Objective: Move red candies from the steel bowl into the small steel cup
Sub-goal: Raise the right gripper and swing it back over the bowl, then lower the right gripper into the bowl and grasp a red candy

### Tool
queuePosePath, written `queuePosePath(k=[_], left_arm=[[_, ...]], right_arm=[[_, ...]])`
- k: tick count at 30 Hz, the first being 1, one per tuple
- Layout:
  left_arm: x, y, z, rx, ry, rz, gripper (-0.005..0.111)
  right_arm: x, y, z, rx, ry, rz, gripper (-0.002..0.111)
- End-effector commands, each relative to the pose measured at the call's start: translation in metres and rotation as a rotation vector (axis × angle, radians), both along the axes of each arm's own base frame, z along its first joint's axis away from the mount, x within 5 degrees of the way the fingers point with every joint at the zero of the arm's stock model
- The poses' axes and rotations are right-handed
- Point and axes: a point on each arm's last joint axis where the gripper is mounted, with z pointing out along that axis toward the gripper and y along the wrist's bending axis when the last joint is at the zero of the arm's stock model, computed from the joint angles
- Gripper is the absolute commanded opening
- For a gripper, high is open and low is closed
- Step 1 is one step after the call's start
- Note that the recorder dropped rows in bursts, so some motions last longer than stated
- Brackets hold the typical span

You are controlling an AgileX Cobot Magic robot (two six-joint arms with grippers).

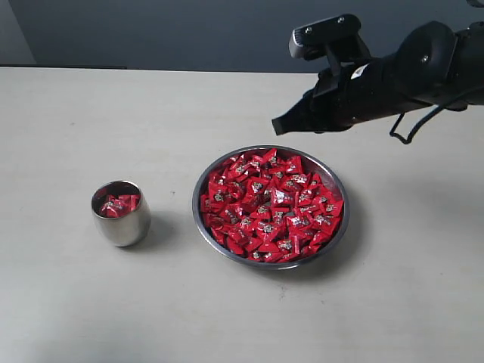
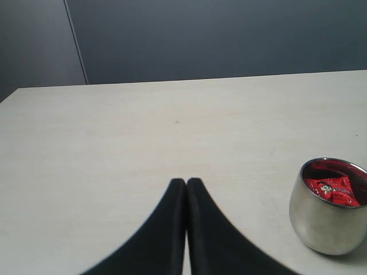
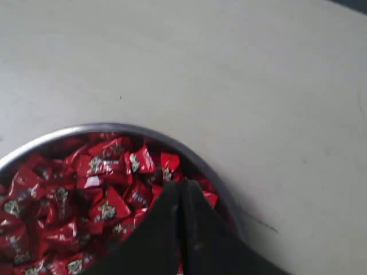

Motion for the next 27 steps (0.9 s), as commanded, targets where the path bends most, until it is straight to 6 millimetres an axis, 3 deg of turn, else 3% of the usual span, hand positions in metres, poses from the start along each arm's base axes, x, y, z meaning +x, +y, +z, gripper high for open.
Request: queuePosePath(k=[1, 8, 15, 22, 27], left_arm=[[0.0, 0.0, -0.001, -0.004, -0.003, 0.001, 0.0], [0.0, 0.0, -0.001, -0.004, -0.003, 0.001, 0.0], [0.0, 0.0, -0.001, -0.004, -0.003, 0.001, 0.0], [0.0, 0.0, -0.001, -0.004, -0.003, 0.001, 0.0], [0.0, 0.0, -0.001, -0.004, -0.003, 0.001, 0.0]], right_arm=[[-0.005, -0.005, -0.009, -0.035, 0.046, 0.021, -0.001], [-0.002, -0.002, -0.027, -0.048, 0.105, 0.012, -0.001], [-0.003, 0.01, -0.053, 0.007, 0.343, -0.017, -0.001], [0.001, 0.026, -0.052, 0.146, 0.486, -0.07, -0.001], [0.0, 0.027, -0.054, 0.145, 0.51, -0.065, -0.001]])
